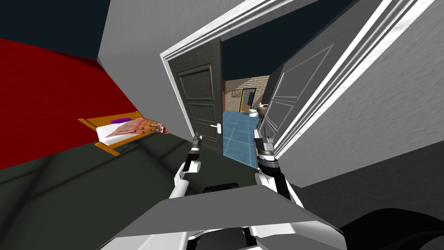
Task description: Push the door open
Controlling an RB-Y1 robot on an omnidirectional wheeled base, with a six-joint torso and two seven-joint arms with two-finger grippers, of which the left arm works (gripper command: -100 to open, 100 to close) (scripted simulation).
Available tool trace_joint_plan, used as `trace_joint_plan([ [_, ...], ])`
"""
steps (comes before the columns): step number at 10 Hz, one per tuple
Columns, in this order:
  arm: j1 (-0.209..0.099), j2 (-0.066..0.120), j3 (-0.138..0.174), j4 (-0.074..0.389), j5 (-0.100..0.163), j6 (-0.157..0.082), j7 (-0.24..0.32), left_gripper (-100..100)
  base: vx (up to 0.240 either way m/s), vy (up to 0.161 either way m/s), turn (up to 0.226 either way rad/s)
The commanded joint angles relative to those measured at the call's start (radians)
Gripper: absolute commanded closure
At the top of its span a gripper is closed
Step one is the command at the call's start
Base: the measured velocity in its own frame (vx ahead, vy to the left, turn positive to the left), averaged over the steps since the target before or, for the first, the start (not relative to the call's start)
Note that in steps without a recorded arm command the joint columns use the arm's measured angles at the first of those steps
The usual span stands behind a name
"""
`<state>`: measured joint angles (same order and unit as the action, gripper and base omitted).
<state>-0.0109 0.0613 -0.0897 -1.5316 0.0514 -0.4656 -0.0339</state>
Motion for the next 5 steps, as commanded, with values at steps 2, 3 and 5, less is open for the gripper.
trace_joint_plan([
  [2, -0.038, -0.002, -0.009, 0.069, -0.001, -0.001, 0.008, -100, 0.045, 0.039, -0.044],
  [3, -0.064, -0.002, -0.014, 0.103, -0.001, -0.001, 0.014, -100, 0.056, 0.055, -0.100],
  [5, -0.089, -0.002, -0.019, 0.162, 0.000, -0.001, 0.020, -100, 0.068, 0.066, -0.058],
])
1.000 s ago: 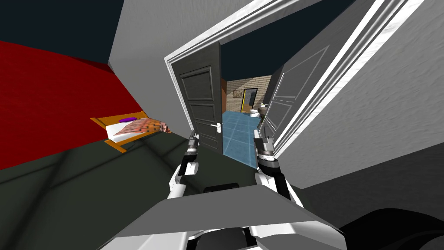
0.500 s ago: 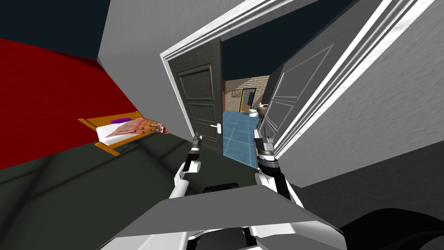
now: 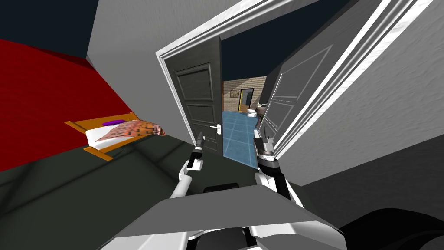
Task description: Push the door open
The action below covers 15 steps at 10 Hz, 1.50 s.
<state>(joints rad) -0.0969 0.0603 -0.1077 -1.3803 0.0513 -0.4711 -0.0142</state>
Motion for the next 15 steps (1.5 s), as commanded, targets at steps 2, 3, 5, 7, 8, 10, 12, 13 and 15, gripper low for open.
trace_joint_plan([
  [2, -0.052, -0.002, -0.012, 0.080, 0.000, 0.005, 0.012, -100, 0.059, 0.060, -0.079],
  [3, -0.052, -0.002, -0.012, 0.098, 0.000, 0.005, 0.012, -100, 0.052, 0.058, -0.030],
  [5, -0.101, -0.004, -0.022, 0.176, 0.000, 0.005, 0.024, -100, 0.053, 0.057, -0.071],
  [7, -0.124, -0.006, -0.027, 0.220, 0.000, 0.005, 0.030, -100, 0.048, 0.046, -0.034],
  [8, -0.124, -0.006, -0.027, 0.225, 0.000, 0.005, 0.030, -100, 0.039, 0.034, -0.027],
  [10, -0.170, -0.009, -0.036, 0.299, 0.001, 0.005, 0.041, -100, 0.057, 0.051, -0.066],
  [12, -0.192, -0.012, -0.041, 0.345, 0.001, 0.005, 0.047, -100, 0.069, 0.072, -0.060],
  [13, -0.213, -0.014, -0.045, 0.382, 0.001, 0.005, 0.052, -100, 0.046, 0.051, -0.037],
  [15, -0.233, -0.017, -0.050, 0.418, 0.001, 0.005, 0.057, -100, 0.053, 0.047, -0.054],
])
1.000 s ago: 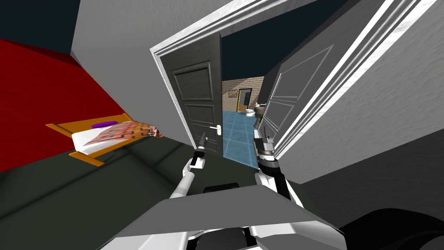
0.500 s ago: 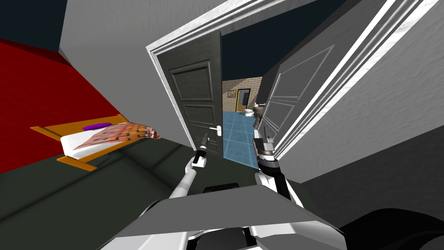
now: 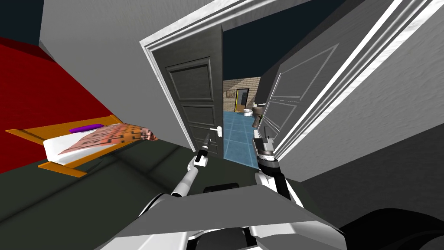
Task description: Push the door open
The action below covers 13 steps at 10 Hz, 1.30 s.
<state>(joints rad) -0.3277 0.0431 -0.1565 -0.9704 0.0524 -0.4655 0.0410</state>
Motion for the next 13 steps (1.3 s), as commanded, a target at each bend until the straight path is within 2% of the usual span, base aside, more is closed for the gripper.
trace_joint_plan([
  [1, -0.023, -0.002, -0.005, 0.045, 0.000, -0.001, 0.007, -100, 0.037, 0.040, -0.044],
  [4, -0.077, -0.011, -0.017, 0.135, 0.001, -0.001, 0.020, -100, 0.065, 0.068, -0.069],
  [5, -0.077, -0.011, -0.017, 0.140, 0.001, -0.001, 0.020, -100, 0.058, 0.053, -0.016],
  [11, -0.165, -0.031, -0.035, 0.295, 0.001, -0.001, 0.042, -100, 0.050, 0.051, -0.048],
  [13, -0.182, -0.036, -0.039, 0.325, 0.001, -0.001, 0.046, -100, 0.059, 0.055, -0.036],
])
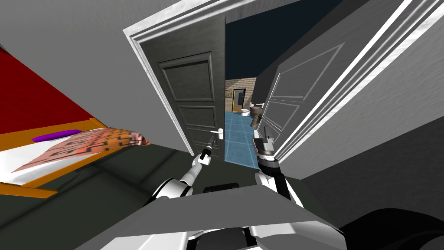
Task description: Push the door open
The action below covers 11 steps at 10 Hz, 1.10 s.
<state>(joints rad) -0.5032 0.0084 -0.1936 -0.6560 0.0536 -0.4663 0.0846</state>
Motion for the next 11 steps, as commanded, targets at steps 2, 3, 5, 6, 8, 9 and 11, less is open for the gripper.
trace_joint_plan([
  [2, -0.001, 0.019, 0.003, 0.004, 0.001, -0.002, 0.000, -100, 0.056, -0.002, -0.016],
  [3, -0.001, 0.023, 0.004, 0.005, 0.001, -0.002, -0.001, -100, 0.177, -0.057, -0.021],
  [5, -0.001, 0.031, 0.007, 0.007, 0.002, -0.003, -0.002, -100, 0.182, -0.050, -0.019],
  [6, -0.001, 0.032, 0.009, 0.008, 0.003, -0.003, -0.003, -100, 0.180, -0.069, -0.023],
  [8, -0.001, 0.026, 0.013, 0.010, 0.004, -0.004, -0.004, -100, 0.186, -0.074, -0.021],
  [9, -0.001, 0.016, 0.015, 0.011, 0.005, -0.005, -0.005, -100, 0.203, -0.050, -0.025],
  [11, 0.001, 0.012, 0.015, 0.007, 0.005, -0.004, -0.005, -100, 0.124, -0.036, -0.013],
])
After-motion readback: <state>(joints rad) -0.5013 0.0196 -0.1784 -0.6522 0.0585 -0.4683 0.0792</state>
